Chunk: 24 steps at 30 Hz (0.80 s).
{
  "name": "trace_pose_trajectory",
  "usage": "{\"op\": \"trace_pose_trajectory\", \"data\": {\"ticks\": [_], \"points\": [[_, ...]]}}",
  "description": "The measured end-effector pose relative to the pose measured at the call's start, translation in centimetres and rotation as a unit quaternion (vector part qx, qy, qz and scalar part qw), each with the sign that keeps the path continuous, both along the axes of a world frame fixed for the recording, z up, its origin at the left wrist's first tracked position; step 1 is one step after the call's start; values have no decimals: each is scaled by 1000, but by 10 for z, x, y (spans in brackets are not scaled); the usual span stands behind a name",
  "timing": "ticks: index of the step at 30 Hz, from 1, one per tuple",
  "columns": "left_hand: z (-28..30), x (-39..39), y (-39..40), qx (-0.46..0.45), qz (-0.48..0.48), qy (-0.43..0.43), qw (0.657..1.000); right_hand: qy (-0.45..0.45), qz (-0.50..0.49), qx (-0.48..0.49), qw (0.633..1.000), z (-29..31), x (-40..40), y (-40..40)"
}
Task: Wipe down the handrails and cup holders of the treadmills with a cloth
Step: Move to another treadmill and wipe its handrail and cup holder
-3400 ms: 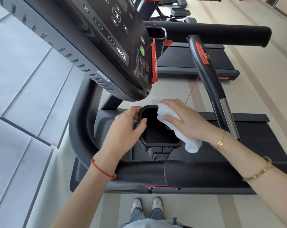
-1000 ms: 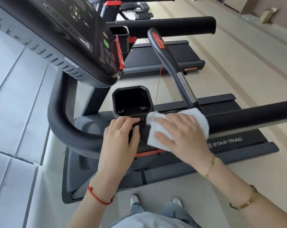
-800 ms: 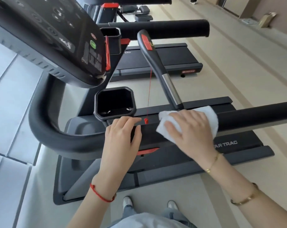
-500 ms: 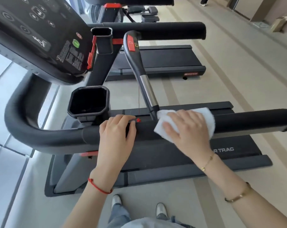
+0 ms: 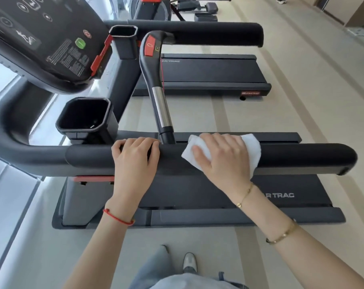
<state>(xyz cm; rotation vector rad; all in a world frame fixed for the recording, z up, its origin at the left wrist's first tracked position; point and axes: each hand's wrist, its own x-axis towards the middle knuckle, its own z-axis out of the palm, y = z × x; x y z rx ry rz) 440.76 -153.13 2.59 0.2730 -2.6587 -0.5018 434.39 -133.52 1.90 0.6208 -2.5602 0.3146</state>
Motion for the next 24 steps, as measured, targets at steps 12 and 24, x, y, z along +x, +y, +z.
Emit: {"op": "trace_pose_trajectory", "data": {"ticks": [12,24], "points": [[-3,2,-5,7,-16,17,1000,27,-42,-3,999,-2,-7,26],[-2,-1,-9,21,-29,11,999,43,-16,-6,999,-3,-6,19]]}}
